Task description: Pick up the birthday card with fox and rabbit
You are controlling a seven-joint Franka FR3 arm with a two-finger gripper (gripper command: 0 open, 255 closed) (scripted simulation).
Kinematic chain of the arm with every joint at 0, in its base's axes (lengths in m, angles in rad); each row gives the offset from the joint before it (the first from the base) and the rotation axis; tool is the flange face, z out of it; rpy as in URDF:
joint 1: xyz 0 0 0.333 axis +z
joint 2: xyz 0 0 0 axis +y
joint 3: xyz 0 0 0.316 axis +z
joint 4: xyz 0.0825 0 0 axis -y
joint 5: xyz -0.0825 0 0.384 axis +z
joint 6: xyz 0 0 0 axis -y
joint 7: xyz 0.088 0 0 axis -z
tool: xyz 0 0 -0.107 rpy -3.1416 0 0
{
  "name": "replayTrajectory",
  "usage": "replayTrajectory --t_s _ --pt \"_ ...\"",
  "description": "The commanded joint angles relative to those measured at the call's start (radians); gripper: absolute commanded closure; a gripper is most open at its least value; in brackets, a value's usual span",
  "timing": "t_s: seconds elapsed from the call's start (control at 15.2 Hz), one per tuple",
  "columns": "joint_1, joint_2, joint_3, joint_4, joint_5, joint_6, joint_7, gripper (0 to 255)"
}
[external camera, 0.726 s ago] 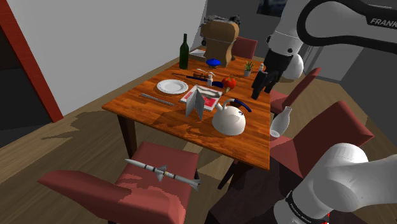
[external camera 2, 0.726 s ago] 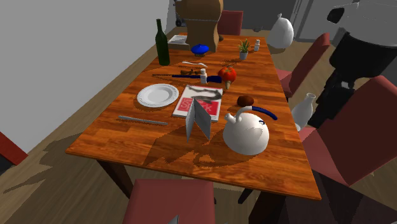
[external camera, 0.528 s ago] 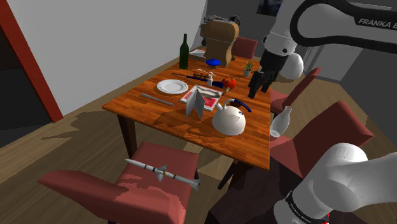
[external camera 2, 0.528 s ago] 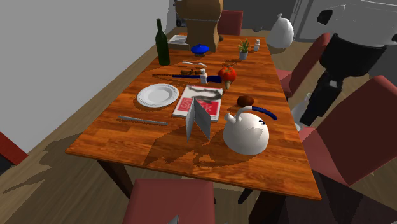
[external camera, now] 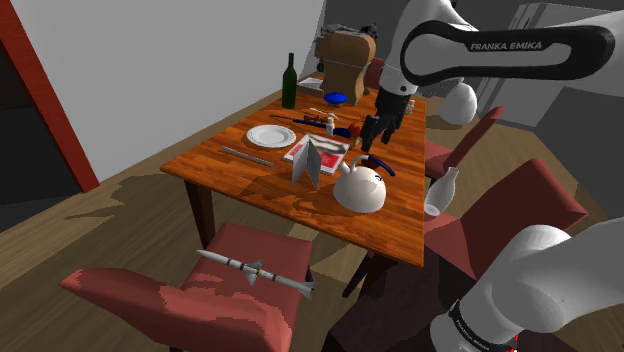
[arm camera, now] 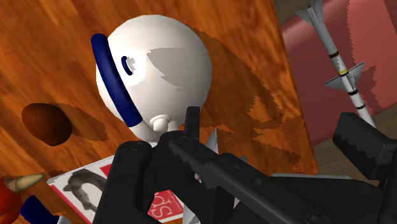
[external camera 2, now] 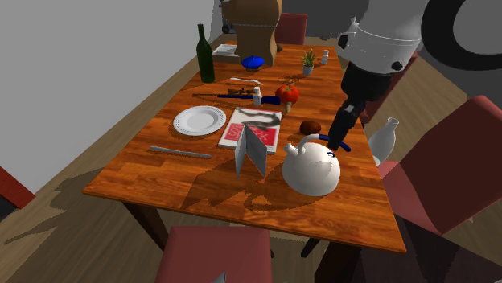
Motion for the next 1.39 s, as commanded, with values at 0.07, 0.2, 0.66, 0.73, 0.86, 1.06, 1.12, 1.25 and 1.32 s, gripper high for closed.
replayTrajectory --t_s 0.07,0.2,0.66,0.73,0.86,1.06,1.12,1.25,1.32 --pt "0.0 0.12 -0.007 0.053 -0.002 0.069 -0.012 0" --pt "-0.001 0.195 -0.013 0.095 -0.002 0.103 -0.022 0" --pt "-0.005 0.463 -0.028 0.282 0.006 0.186 -0.057 0" --pt "-0.006 0.502 -0.029 0.314 0.008 0.193 -0.062 0" --pt "-0.009 0.58 -0.031 0.383 0.012 0.203 -0.072 0" --pt "-0.014 0.7 -0.033 0.499 0.019 0.209 -0.086 0" --pt "-0.016 0.74 -0.033 0.541 0.021 0.208 -0.09 0" --pt "-0.021 0.823 -0.033 0.632 0.026 0.201 -0.099 0" --pt "-0.024 0.866 -0.033 0.681 0.028 0.195 -0.102 0"
